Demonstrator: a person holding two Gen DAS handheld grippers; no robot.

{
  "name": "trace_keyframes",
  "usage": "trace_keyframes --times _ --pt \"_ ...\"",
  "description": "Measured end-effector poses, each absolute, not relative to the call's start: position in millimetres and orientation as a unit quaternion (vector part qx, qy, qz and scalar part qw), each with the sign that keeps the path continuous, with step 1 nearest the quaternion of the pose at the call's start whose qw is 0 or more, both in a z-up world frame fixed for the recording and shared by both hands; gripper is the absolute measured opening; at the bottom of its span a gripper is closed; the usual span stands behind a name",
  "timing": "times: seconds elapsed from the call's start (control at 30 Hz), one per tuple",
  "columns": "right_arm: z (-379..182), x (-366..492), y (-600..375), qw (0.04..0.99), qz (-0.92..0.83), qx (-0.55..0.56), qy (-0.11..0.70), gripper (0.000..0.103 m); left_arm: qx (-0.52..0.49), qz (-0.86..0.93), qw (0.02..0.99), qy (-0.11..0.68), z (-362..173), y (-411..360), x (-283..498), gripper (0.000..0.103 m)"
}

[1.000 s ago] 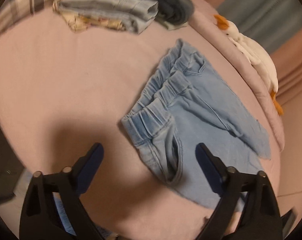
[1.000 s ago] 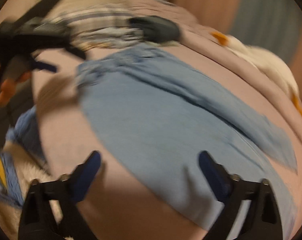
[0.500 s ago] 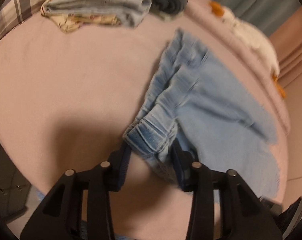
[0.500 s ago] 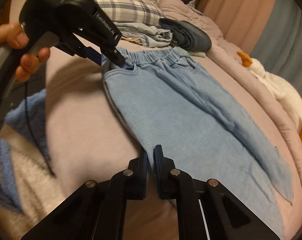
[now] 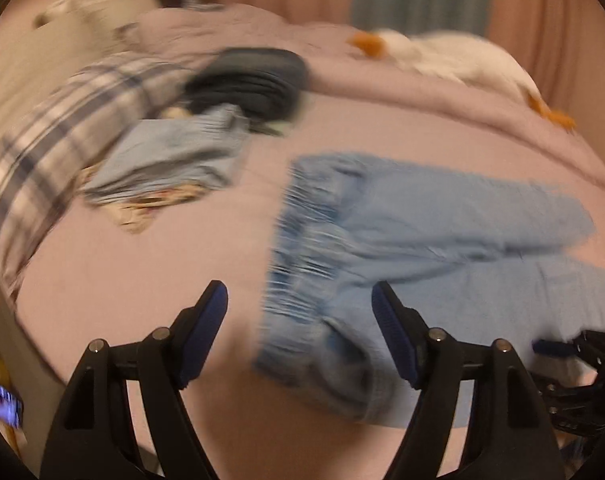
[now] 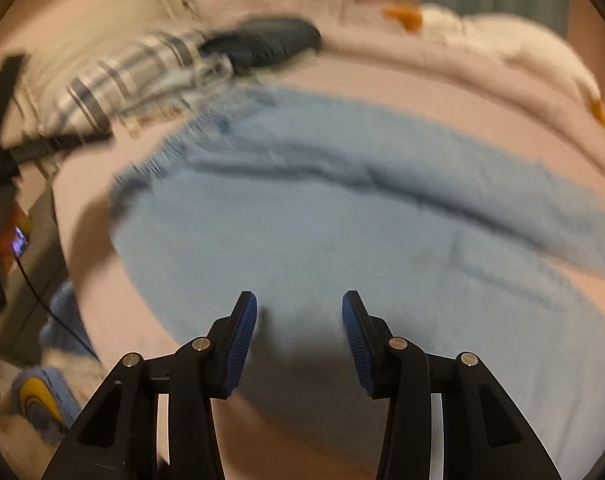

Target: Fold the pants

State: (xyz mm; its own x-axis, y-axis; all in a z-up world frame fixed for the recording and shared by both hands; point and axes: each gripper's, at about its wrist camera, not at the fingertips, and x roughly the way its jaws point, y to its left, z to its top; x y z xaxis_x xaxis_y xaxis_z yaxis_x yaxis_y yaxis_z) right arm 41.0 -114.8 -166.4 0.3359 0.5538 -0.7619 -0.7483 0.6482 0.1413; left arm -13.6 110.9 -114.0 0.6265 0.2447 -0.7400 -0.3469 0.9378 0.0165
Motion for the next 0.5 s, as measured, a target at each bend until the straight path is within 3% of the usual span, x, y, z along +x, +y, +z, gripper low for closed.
trace_keyframes --times 0.07,0.13,0.2,0.4,0.47,0.5 --pt "-182 36 -111 0.8 0.402 -0.152 0.419 0.046 -0.029 0.126 0.891 0.435 -131 93 2 0.064" --pt "-177 29 -110 0.797 0.414 -0.174 0.405 0.047 -0.003 0.102 0.875 0.474 -153 82 13 0.039" --pt "-170 37 -113 0.782 0.431 -0.164 0.419 0.047 -0.005 0.088 0.855 0.51 -177 82 23 0.034" --pt "-131 98 -124 0.823 0.397 -0.138 0.381 0.051 0.002 0.082 0.871 0.485 -153 99 52 0.043" --pt "-121 129 -123 0.834 0.386 -0.134 0.371 0.052 -0.002 0.09 0.887 0.453 -131 111 66 0.066" --pt "-118 145 -123 0.834 0.386 -0.13 0.371 0.052 -0.007 0.098 0.895 0.434 -122 118 75 0.084"
